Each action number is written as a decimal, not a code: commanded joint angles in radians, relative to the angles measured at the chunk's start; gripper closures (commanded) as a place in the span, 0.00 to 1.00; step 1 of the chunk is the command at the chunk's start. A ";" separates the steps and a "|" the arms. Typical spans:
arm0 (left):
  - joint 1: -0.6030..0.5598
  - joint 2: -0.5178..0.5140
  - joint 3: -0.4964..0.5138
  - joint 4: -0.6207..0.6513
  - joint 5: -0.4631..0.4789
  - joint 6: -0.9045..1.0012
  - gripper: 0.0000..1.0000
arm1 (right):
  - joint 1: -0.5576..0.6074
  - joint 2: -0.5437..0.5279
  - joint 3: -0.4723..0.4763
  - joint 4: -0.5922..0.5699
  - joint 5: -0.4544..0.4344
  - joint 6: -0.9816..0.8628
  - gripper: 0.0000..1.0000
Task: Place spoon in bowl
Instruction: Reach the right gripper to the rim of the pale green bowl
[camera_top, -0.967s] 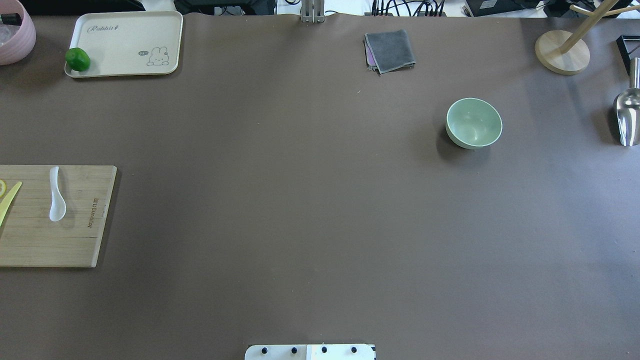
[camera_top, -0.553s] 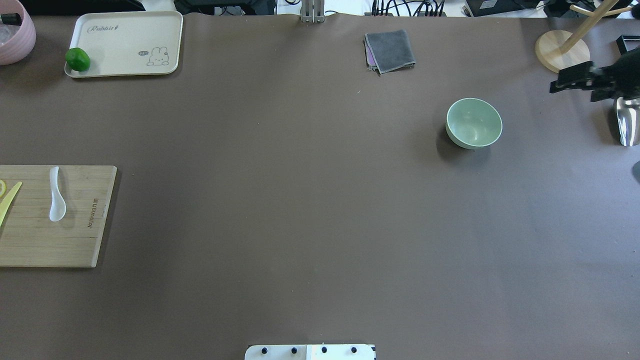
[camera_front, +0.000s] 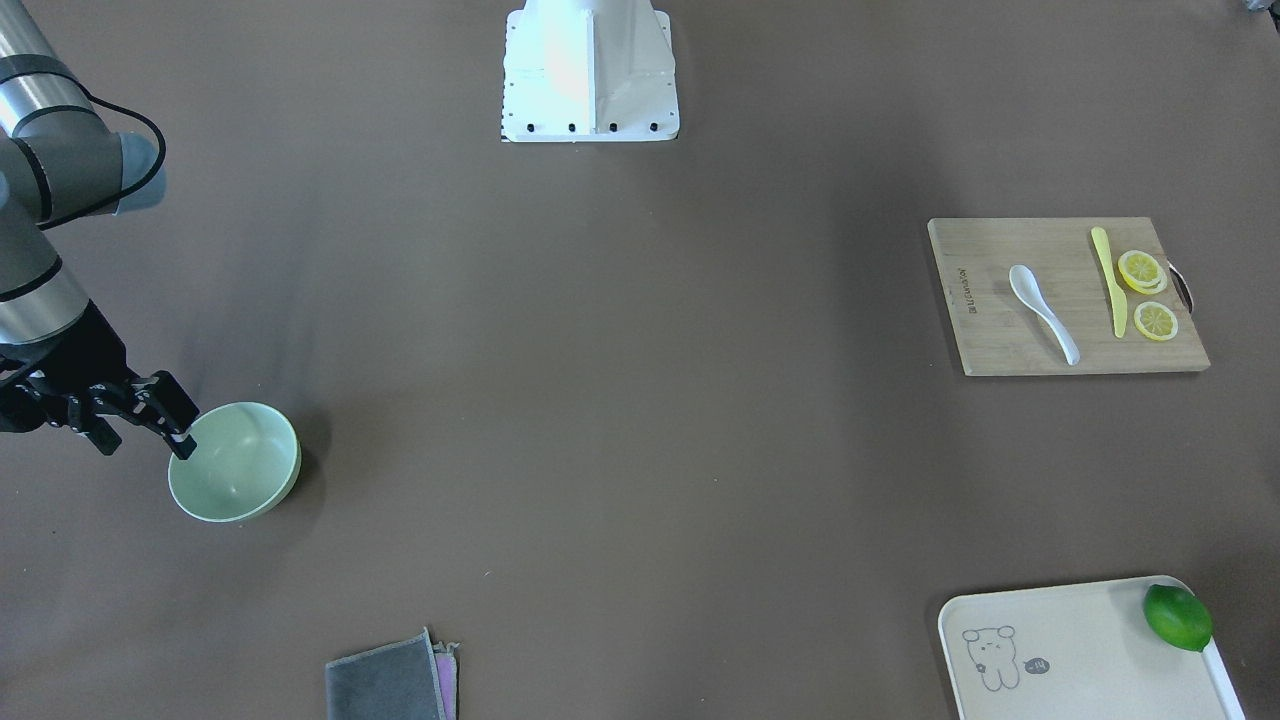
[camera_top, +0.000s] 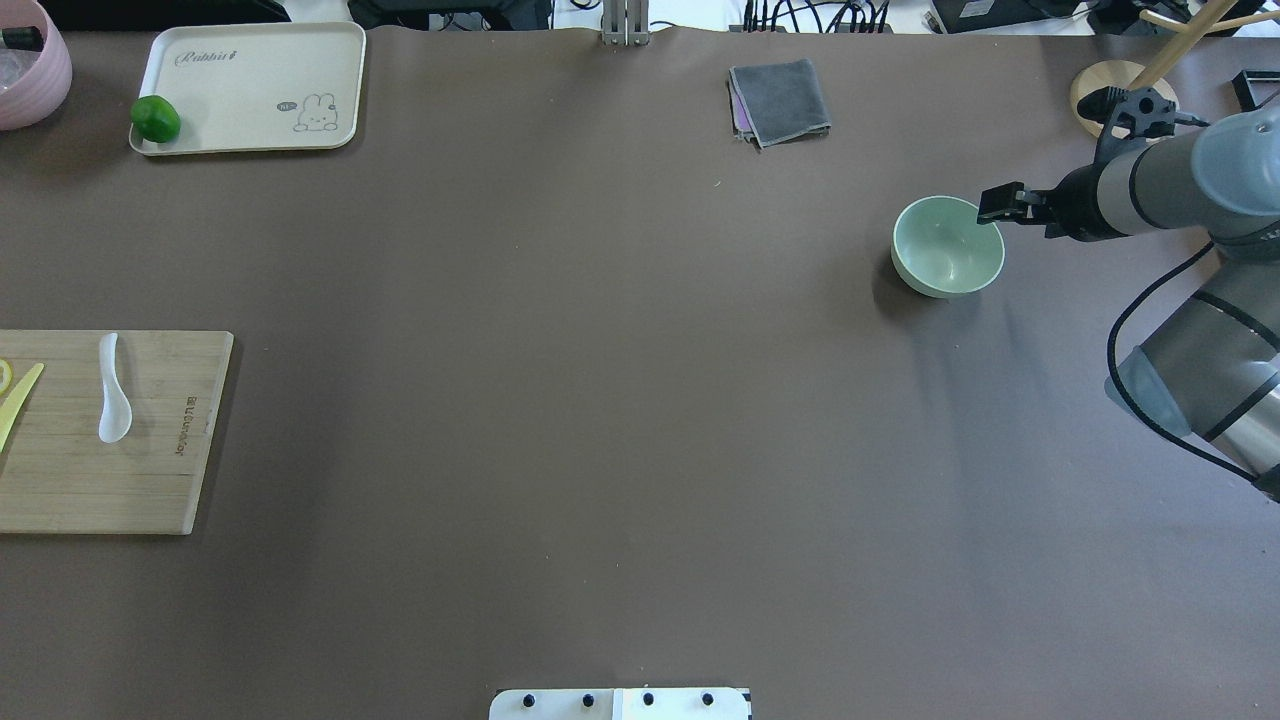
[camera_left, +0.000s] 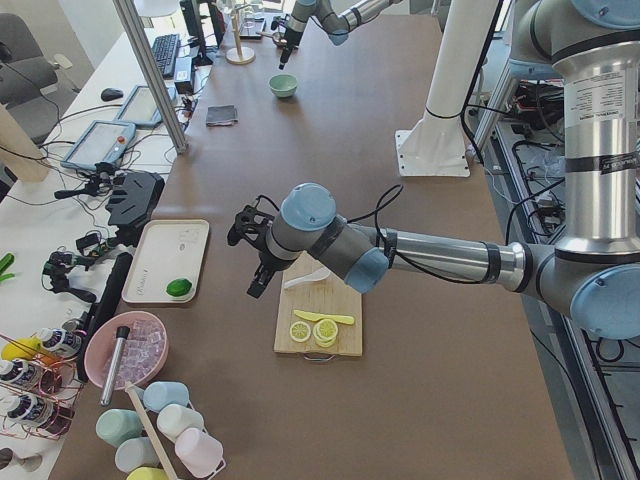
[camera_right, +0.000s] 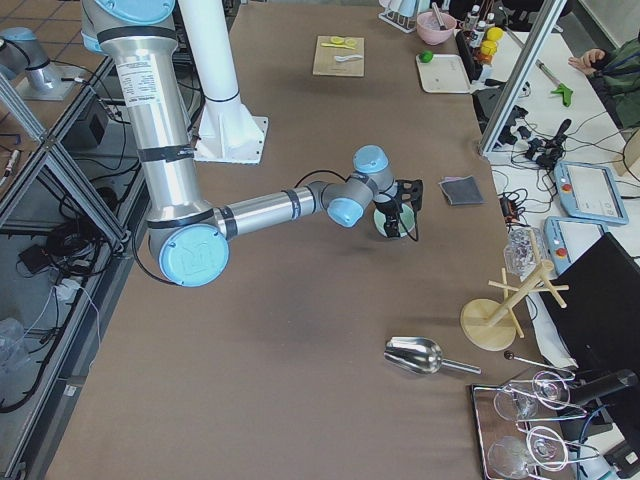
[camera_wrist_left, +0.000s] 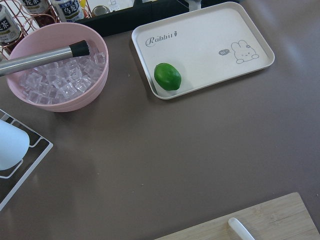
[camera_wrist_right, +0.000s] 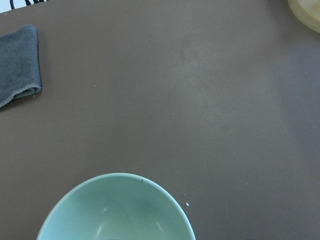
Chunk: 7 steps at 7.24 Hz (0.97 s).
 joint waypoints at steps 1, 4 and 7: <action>0.005 0.000 0.007 -0.011 -0.001 -0.004 0.02 | -0.056 -0.012 -0.027 0.047 -0.076 0.089 0.34; 0.006 0.000 0.007 -0.011 -0.001 -0.007 0.02 | -0.098 -0.040 -0.019 0.048 -0.115 0.107 1.00; 0.008 0.000 0.007 -0.011 -0.001 -0.007 0.01 | -0.147 0.023 0.062 -0.007 -0.116 0.258 1.00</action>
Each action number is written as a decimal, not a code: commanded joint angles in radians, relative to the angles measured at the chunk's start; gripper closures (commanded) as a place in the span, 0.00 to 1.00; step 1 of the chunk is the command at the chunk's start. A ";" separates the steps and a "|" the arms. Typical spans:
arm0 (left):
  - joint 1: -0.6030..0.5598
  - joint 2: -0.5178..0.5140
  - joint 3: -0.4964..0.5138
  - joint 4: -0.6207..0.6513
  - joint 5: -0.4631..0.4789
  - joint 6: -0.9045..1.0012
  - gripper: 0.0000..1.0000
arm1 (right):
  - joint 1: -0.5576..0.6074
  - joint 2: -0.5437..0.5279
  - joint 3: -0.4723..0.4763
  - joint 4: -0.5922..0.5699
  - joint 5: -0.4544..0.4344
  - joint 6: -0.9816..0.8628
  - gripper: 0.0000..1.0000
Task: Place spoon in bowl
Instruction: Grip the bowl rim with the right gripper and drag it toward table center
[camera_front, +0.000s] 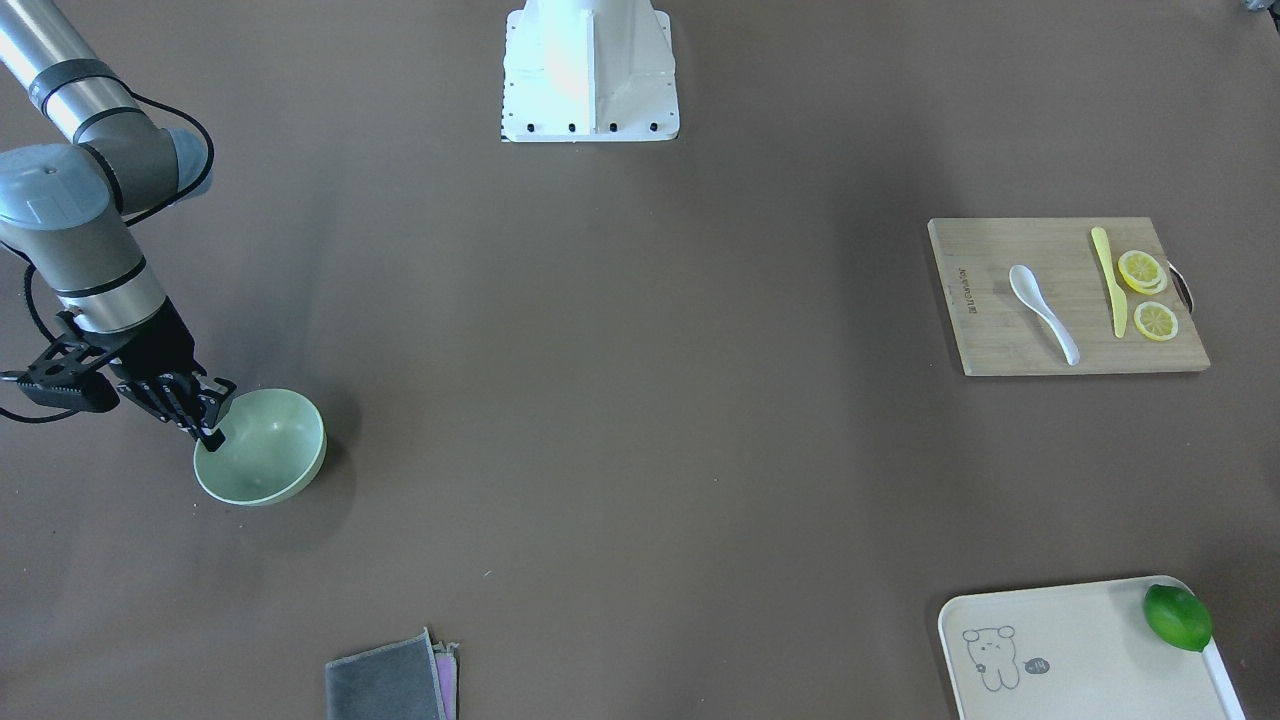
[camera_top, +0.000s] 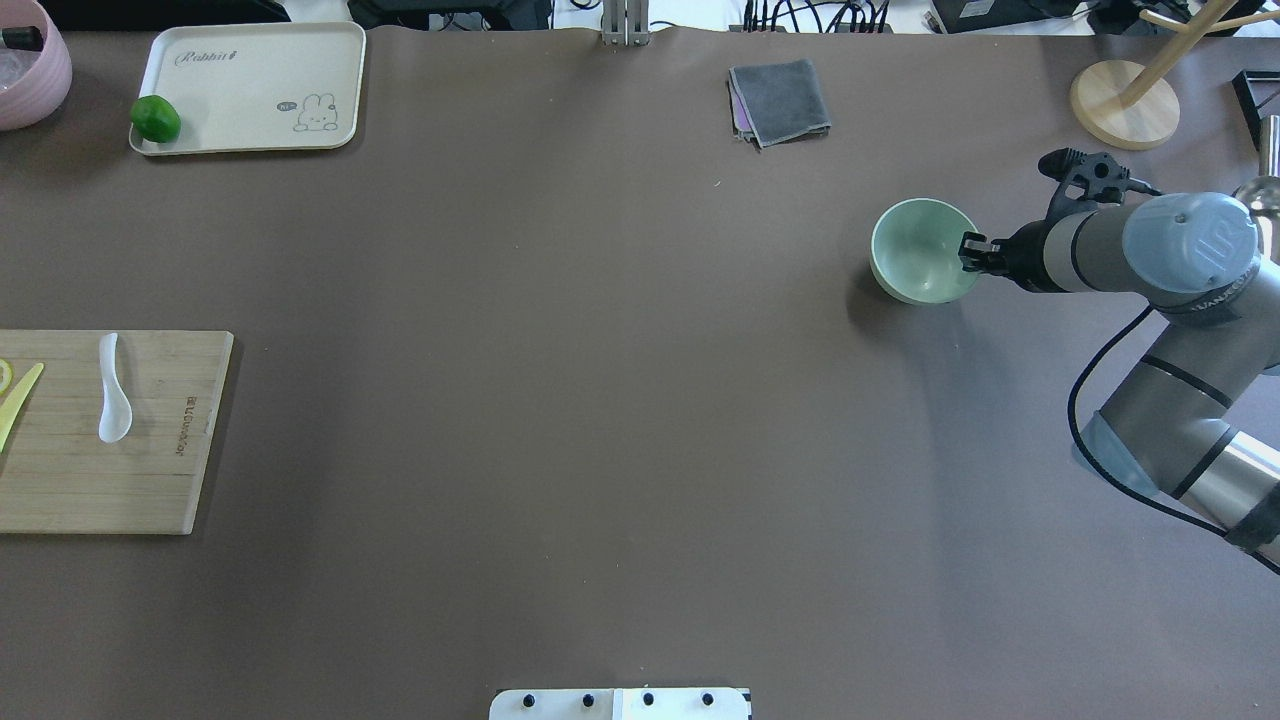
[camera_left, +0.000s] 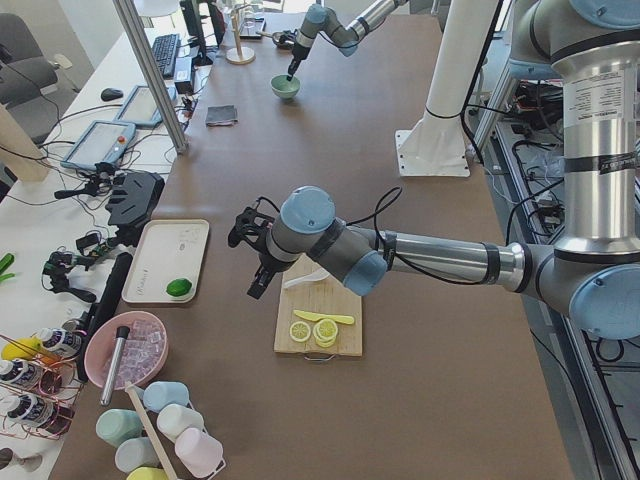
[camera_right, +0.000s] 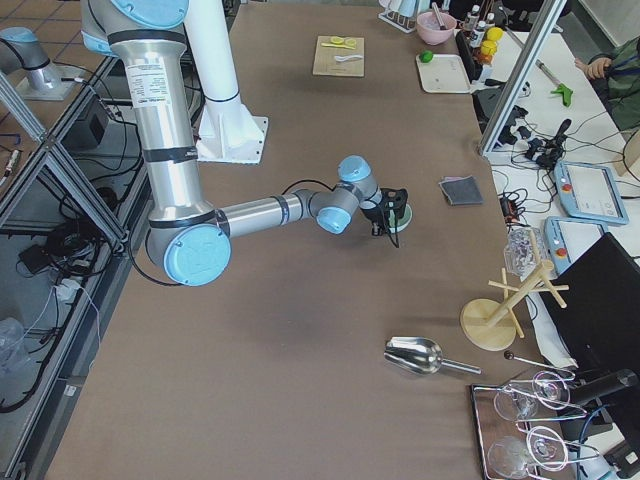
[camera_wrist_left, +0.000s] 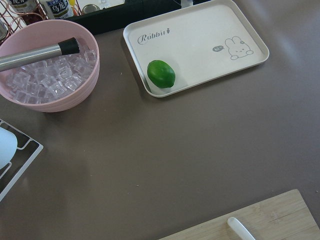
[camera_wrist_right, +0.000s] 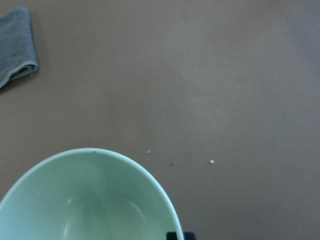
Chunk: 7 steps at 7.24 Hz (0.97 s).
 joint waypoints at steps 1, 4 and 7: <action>0.000 0.000 0.000 0.000 0.000 0.000 0.01 | -0.070 0.103 0.099 -0.187 -0.025 0.111 1.00; 0.000 0.004 0.000 0.000 0.000 -0.006 0.01 | -0.346 0.441 0.118 -0.601 -0.188 0.402 1.00; 0.002 0.006 0.000 -0.001 -0.031 -0.006 0.01 | -0.458 0.552 0.004 -0.655 -0.232 0.449 0.81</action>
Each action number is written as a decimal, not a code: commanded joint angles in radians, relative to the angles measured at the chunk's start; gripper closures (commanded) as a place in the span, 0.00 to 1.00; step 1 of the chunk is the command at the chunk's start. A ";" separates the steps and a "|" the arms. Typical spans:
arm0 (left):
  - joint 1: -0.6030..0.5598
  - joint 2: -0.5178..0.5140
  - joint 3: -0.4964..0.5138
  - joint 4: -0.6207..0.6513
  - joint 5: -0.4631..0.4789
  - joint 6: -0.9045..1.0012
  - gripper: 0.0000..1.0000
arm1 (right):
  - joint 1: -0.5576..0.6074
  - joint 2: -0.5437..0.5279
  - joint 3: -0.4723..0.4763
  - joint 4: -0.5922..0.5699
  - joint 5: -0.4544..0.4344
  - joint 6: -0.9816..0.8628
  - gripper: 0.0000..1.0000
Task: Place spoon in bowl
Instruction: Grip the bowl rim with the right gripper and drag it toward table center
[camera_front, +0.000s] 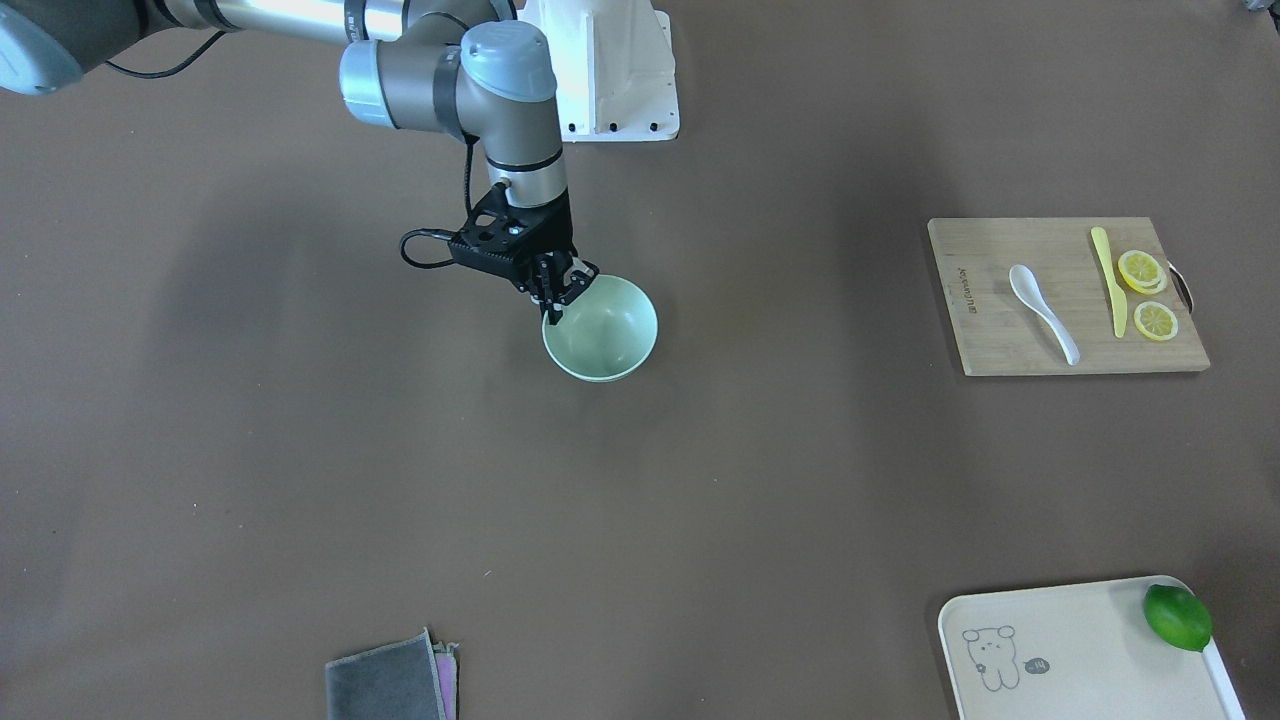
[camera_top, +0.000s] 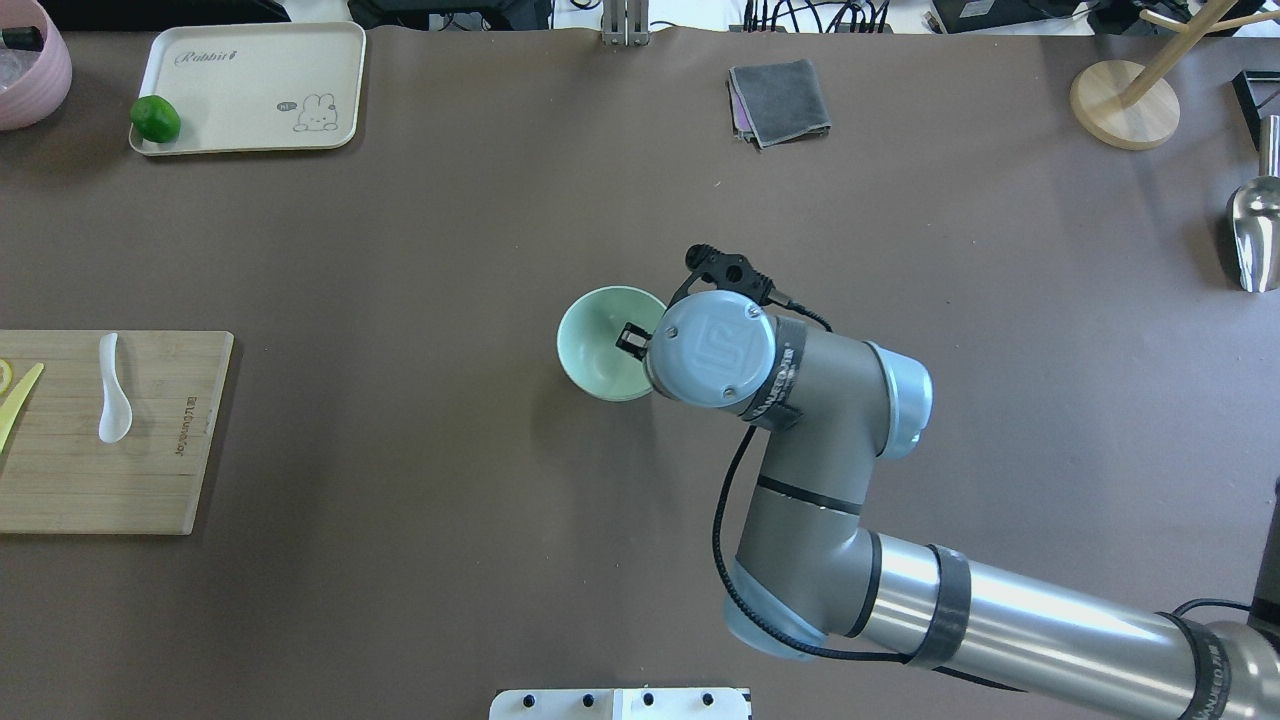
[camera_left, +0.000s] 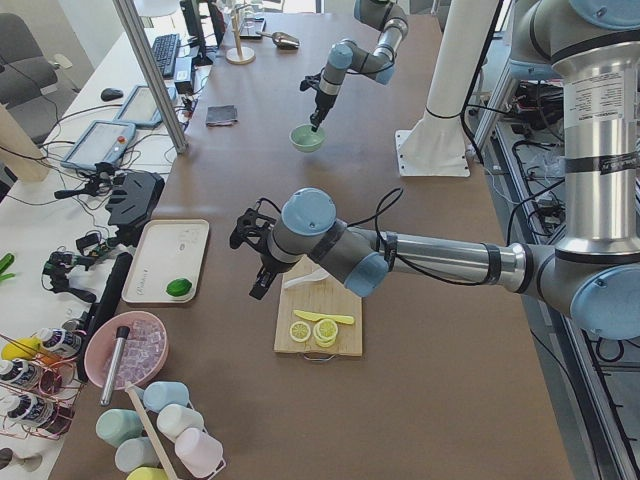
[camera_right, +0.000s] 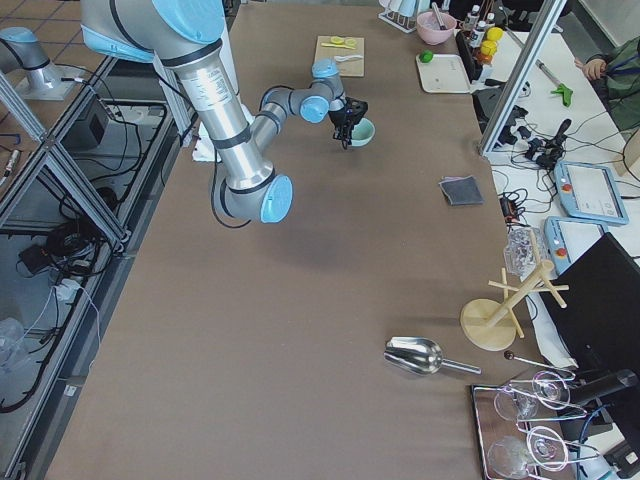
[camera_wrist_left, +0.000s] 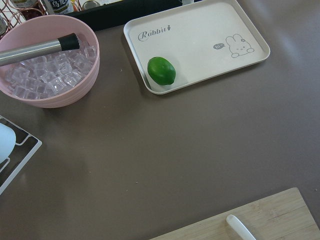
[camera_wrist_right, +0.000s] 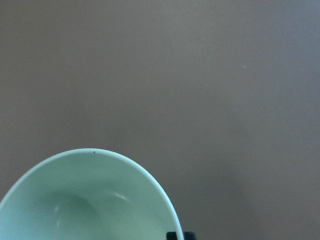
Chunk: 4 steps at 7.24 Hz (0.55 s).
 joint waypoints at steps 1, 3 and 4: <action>0.003 0.000 0.000 -0.001 -0.012 0.000 0.02 | -0.039 0.032 -0.049 -0.011 -0.043 0.006 0.34; 0.011 0.011 0.000 0.003 -0.013 -0.081 0.01 | -0.005 0.033 0.029 -0.032 -0.079 -0.077 0.00; 0.044 0.040 0.000 -0.020 -0.017 -0.214 0.01 | 0.076 0.018 0.107 -0.094 0.015 -0.164 0.00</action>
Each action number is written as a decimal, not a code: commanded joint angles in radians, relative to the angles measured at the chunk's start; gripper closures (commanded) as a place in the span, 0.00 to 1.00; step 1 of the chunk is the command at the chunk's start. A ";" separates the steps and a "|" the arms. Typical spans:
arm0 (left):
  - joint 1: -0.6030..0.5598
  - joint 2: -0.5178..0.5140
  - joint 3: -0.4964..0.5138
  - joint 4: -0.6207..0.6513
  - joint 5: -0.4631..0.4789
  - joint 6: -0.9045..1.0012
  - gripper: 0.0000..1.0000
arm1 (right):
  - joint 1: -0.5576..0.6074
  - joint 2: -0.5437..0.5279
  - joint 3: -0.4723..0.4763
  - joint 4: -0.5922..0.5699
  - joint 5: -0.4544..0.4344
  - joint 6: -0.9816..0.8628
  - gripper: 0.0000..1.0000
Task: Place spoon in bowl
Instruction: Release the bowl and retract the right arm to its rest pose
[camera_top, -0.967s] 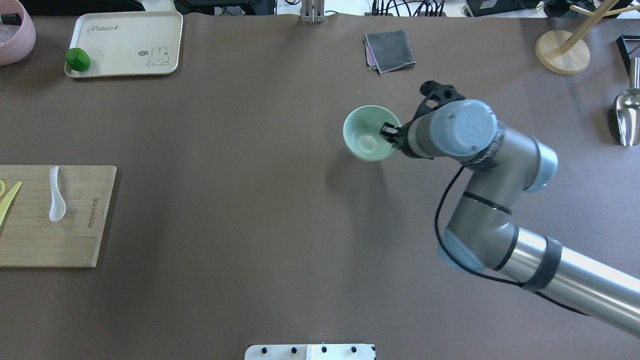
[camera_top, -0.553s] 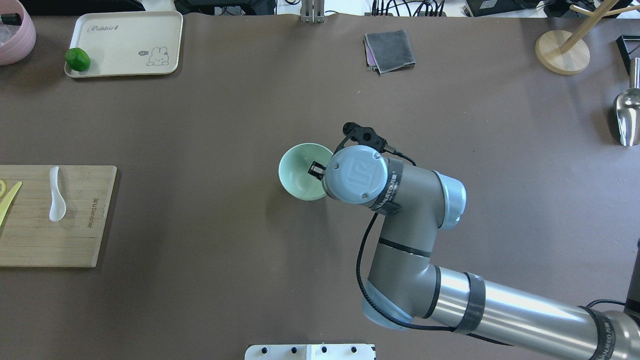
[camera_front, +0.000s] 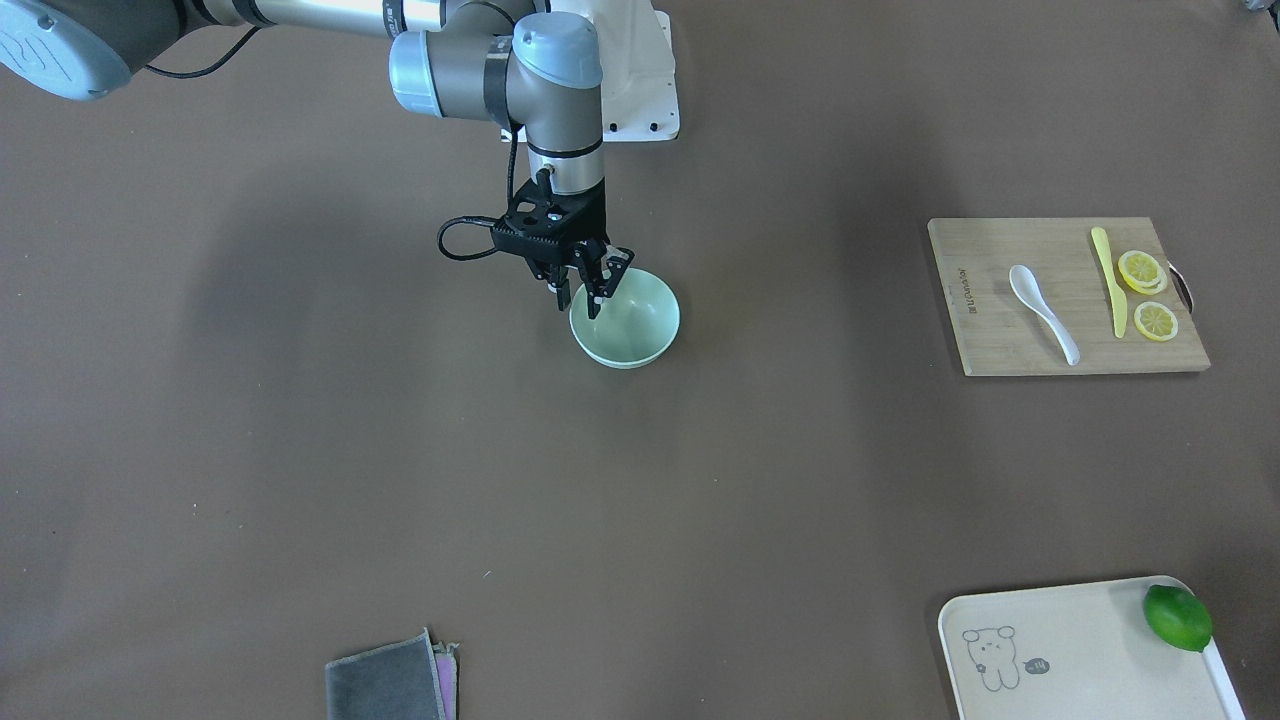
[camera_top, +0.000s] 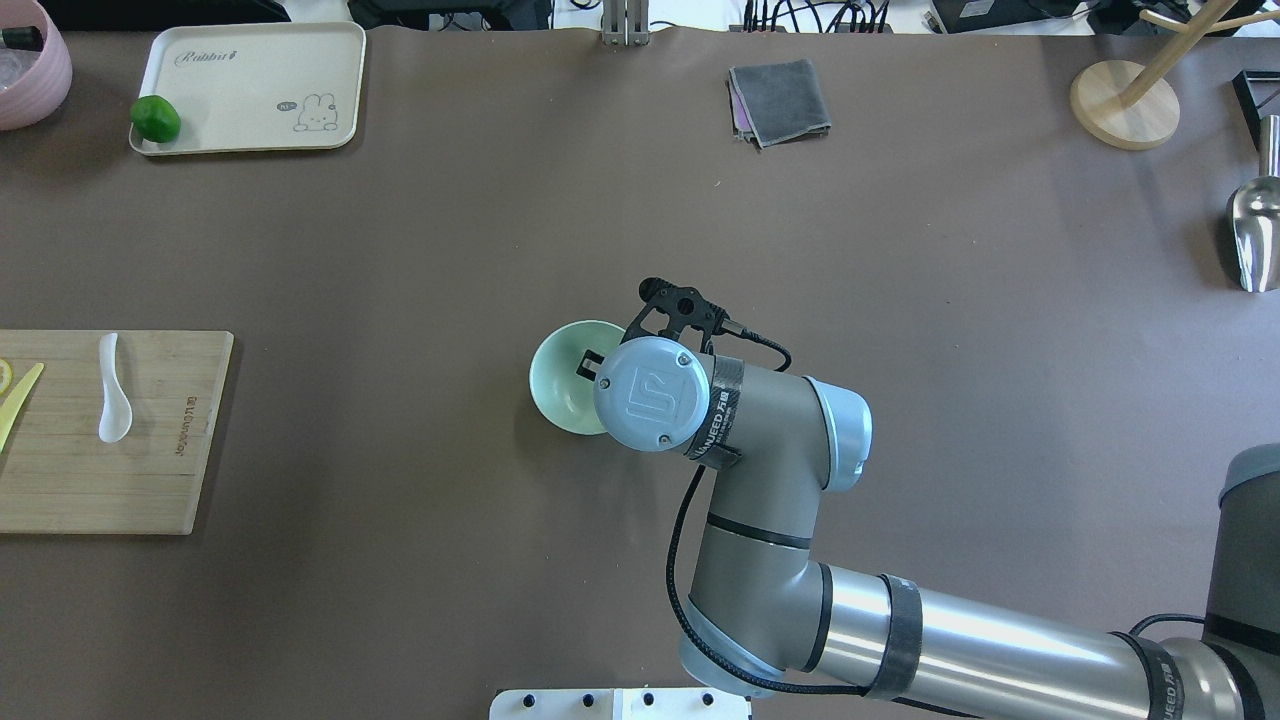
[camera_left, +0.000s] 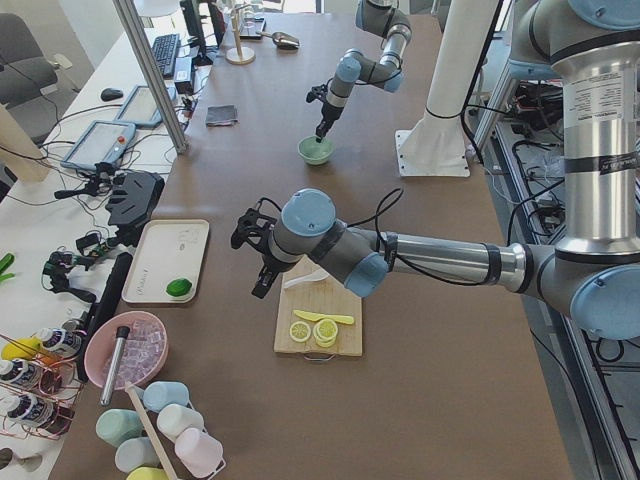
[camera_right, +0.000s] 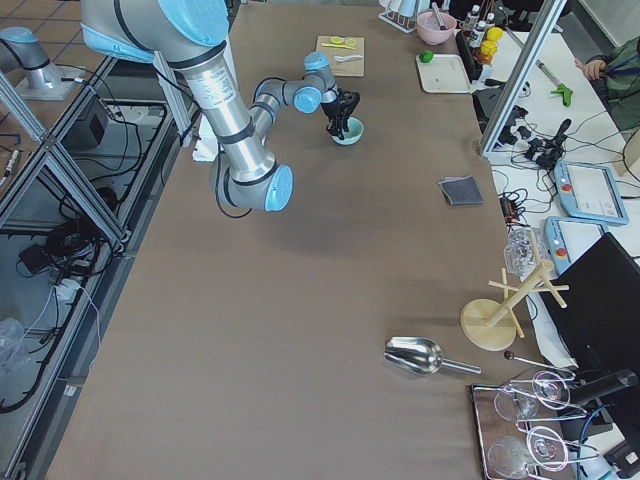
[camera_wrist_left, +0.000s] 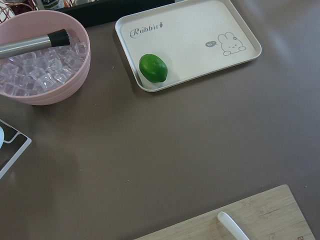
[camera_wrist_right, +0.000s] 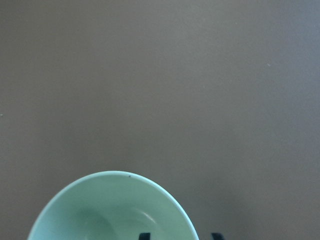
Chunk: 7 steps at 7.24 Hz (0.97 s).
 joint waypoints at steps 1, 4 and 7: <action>0.085 0.072 0.000 -0.121 0.006 -0.295 0.01 | 0.169 -0.022 0.137 -0.079 0.170 -0.154 0.00; 0.332 0.129 0.005 -0.277 0.217 -0.761 0.02 | 0.514 -0.233 0.309 -0.076 0.527 -0.508 0.00; 0.602 0.111 0.015 -0.277 0.510 -0.948 0.03 | 0.816 -0.449 0.355 -0.073 0.782 -0.923 0.00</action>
